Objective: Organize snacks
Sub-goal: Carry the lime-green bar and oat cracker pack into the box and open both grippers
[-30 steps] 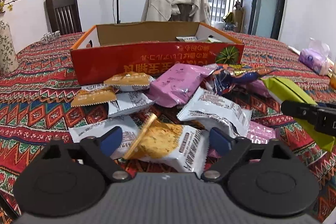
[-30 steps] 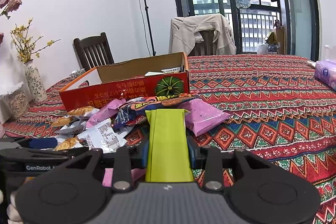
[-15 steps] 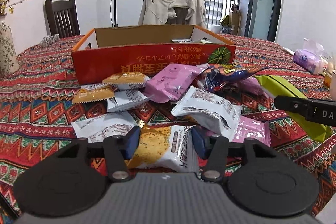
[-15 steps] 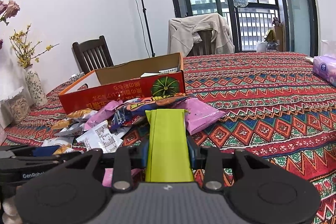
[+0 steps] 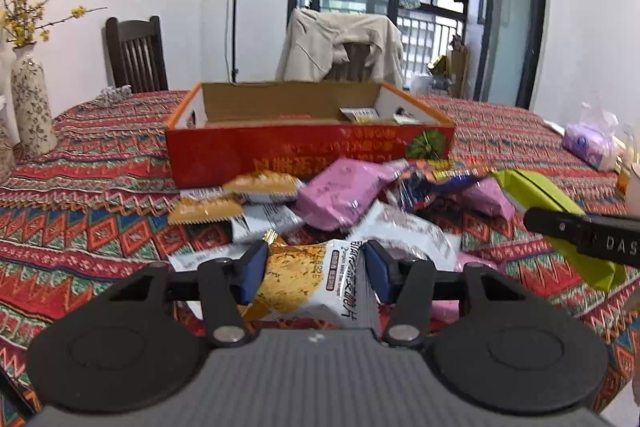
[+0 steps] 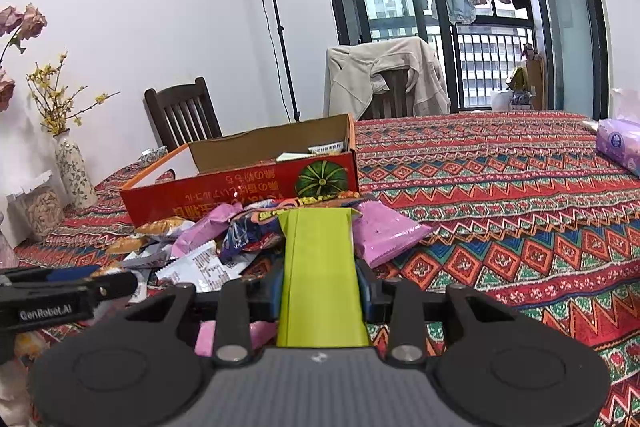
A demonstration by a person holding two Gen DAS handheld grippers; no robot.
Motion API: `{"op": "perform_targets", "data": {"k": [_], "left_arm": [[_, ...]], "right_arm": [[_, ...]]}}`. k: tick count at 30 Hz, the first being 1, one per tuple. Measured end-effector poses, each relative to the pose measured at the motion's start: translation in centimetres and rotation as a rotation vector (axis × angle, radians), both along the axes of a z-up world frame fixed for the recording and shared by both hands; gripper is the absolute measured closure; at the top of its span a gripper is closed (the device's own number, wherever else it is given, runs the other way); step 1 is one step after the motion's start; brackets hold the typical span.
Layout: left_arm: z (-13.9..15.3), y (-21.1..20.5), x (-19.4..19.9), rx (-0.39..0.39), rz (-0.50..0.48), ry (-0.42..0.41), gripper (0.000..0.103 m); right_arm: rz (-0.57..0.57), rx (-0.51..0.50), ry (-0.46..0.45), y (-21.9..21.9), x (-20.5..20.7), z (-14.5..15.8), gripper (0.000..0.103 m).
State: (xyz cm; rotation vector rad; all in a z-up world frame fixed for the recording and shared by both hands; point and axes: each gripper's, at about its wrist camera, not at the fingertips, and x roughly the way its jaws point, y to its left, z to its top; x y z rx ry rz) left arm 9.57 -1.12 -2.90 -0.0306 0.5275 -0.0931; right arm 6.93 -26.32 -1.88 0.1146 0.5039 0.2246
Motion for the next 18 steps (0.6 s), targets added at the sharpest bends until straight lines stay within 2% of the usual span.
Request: {"op": "perform_targets", "data": {"k": [10, 18], "left_arm": [[3.0, 1.4, 2.4, -0.033, 0.036, -0.062, 0.049], [5.6, 2.0, 6.3, -0.039, 0.058, -0.114, 0.049]], "right_arm": [[0.007, -0.023, -0.068, 1.0, 1.7, 2.3, 0.069], [0.03, -0.044, -0.136, 3.0, 5.8, 5.2, 0.069]]}}
